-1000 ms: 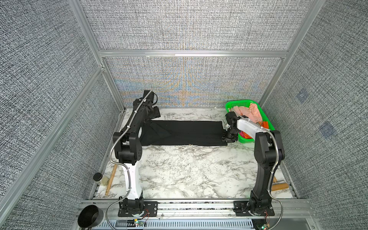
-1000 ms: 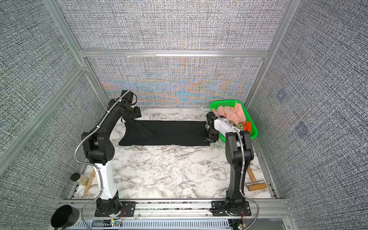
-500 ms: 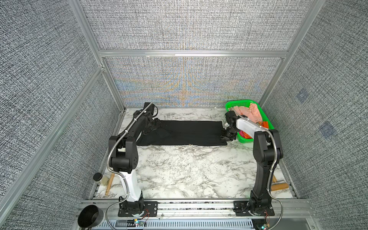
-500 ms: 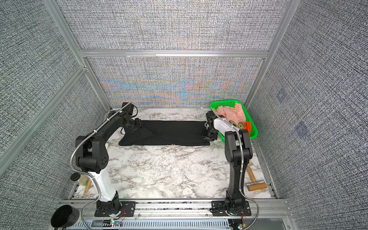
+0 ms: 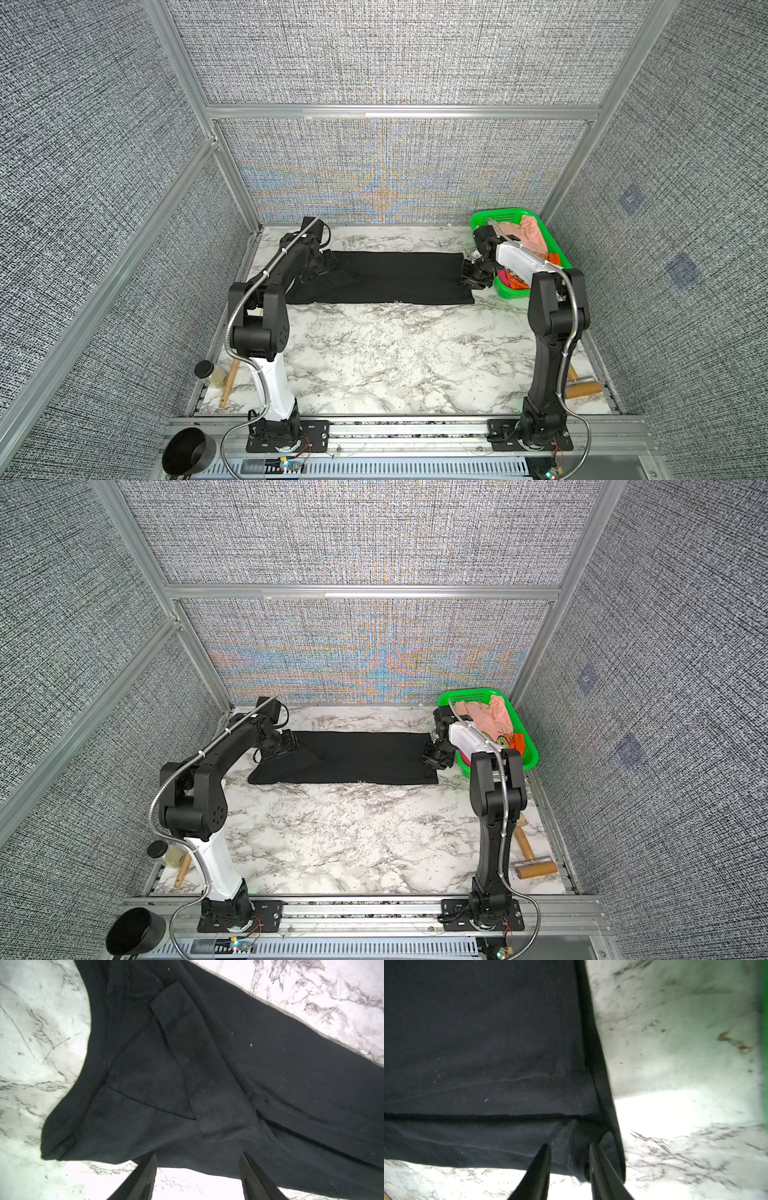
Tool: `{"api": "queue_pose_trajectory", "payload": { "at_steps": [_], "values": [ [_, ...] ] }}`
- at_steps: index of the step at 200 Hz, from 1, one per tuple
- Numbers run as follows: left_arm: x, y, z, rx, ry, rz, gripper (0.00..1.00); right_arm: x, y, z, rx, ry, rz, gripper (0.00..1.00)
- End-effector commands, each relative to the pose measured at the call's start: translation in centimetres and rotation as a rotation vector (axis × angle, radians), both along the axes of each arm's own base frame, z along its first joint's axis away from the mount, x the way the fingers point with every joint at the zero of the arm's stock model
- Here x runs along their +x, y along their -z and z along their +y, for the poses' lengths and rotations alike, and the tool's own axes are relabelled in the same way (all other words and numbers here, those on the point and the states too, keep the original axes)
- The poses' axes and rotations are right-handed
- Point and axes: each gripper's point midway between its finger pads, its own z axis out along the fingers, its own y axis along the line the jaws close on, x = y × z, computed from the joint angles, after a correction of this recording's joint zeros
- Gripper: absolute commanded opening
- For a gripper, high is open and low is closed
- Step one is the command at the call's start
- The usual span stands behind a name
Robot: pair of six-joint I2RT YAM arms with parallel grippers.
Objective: Fold and stack t-shirts
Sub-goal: Fold the T-shirt at the top-center of the table.
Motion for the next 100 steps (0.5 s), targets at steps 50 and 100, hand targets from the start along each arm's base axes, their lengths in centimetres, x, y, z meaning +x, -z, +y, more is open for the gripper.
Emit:
{"api": "queue_pose_trajectory", "payload": {
  "at_steps": [50, 100],
  "values": [
    [-0.2, 0.0, 0.7, 0.03, -0.02, -0.006, 0.67, -0.4, -0.2, 0.0, 0.041, 0.006, 0.024, 0.32],
    [-0.2, 0.1, 0.8, 0.031, -0.032, -0.005, 0.67, -0.5, -0.4, -0.8, 0.038, 0.05, 0.032, 0.0]
  ]
}}
